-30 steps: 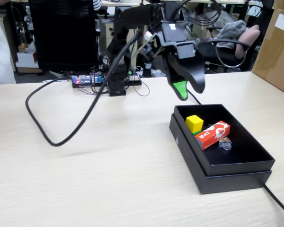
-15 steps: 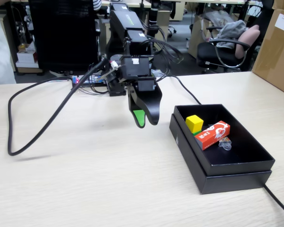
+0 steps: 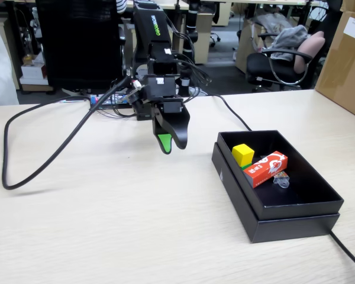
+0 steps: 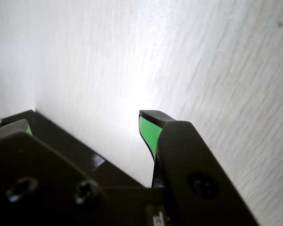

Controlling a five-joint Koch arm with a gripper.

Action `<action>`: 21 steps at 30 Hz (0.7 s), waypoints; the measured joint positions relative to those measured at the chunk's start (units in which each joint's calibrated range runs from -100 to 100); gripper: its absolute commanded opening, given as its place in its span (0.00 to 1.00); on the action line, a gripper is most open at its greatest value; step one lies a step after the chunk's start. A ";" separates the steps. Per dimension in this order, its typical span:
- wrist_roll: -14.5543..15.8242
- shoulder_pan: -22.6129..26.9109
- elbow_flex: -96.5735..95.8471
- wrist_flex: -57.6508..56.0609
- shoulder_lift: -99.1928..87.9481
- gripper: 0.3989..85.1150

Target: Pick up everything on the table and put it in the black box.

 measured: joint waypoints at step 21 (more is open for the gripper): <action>0.29 -0.39 -36.35 23.60 -27.74 0.57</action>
